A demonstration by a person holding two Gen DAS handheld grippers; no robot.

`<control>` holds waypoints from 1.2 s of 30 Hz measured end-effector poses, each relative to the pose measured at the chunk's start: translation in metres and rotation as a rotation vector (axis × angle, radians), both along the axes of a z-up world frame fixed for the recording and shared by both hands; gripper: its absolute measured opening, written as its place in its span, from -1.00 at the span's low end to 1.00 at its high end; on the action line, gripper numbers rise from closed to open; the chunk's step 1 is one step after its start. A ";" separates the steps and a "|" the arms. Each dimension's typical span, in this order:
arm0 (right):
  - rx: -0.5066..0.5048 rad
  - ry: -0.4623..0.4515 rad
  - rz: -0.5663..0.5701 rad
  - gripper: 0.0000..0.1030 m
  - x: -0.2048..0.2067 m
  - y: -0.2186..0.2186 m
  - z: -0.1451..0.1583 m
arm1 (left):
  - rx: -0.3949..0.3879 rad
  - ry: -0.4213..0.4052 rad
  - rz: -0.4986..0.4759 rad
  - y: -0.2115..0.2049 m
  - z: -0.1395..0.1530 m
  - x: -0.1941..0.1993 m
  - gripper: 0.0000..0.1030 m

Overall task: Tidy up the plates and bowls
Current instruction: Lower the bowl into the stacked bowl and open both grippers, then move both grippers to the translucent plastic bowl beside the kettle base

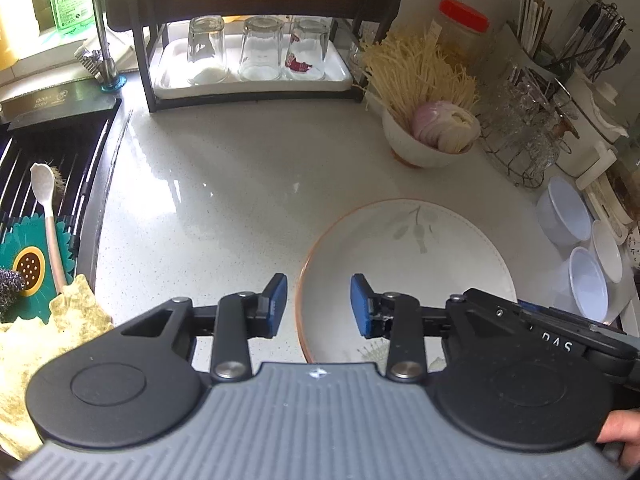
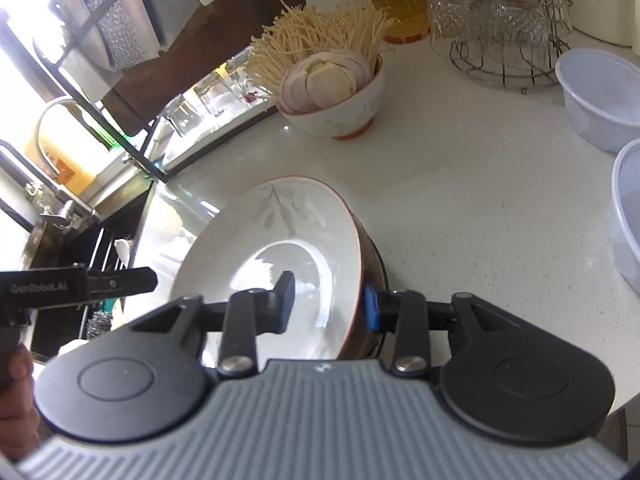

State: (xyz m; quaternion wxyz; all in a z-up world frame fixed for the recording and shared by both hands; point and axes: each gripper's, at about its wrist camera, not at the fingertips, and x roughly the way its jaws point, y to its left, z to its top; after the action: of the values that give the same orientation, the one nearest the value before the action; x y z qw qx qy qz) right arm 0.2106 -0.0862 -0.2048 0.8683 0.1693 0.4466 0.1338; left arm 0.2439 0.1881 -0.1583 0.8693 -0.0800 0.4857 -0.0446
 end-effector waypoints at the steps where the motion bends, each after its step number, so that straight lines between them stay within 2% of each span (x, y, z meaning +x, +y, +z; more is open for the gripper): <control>1: 0.003 0.002 0.002 -0.26 -0.001 -0.001 0.001 | 0.005 -0.010 -0.002 -0.003 0.003 -0.002 -0.21; 6: 0.012 -0.005 0.018 -0.27 -0.005 -0.005 0.003 | 0.006 -0.054 -0.001 -0.014 0.013 -0.011 -0.17; 10: 0.014 0.007 0.028 -0.28 -0.001 -0.005 0.002 | 0.008 -0.046 0.020 -0.020 0.009 -0.017 -0.17; 14: -0.002 0.018 0.067 -0.20 0.001 -0.004 0.004 | -0.008 -0.038 0.038 -0.022 0.004 -0.023 -0.17; 19: -0.014 0.097 0.113 -0.20 0.010 -0.004 0.011 | -0.007 -0.023 0.035 -0.029 -0.006 -0.027 -0.17; 22: -0.001 0.152 0.097 -0.17 0.016 -0.011 0.017 | -0.022 -0.013 0.030 -0.032 -0.011 -0.028 -0.17; 24: -0.030 0.141 0.090 -0.07 0.017 -0.016 0.022 | -0.039 -0.004 0.016 -0.035 -0.016 -0.028 -0.17; 26: -0.024 0.142 0.078 -0.07 0.020 -0.023 0.023 | -0.055 0.015 0.016 -0.035 -0.017 -0.025 -0.17; 30: -0.015 0.131 0.052 -0.07 0.018 -0.030 0.028 | -0.074 -0.012 0.008 -0.036 -0.013 -0.022 -0.17; 33: -0.015 0.112 0.045 -0.07 0.015 -0.032 0.035 | -0.089 -0.030 -0.010 -0.037 -0.004 -0.018 -0.17; 36: -0.032 0.045 0.021 -0.07 0.007 -0.032 0.050 | -0.106 -0.058 -0.045 -0.037 0.014 -0.013 -0.17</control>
State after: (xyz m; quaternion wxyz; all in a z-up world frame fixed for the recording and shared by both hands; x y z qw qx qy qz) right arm 0.2181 -0.1179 -0.1547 0.8591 0.1536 0.4700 0.1319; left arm 0.2306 0.1506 -0.1446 0.8763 -0.1139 0.4590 -0.0920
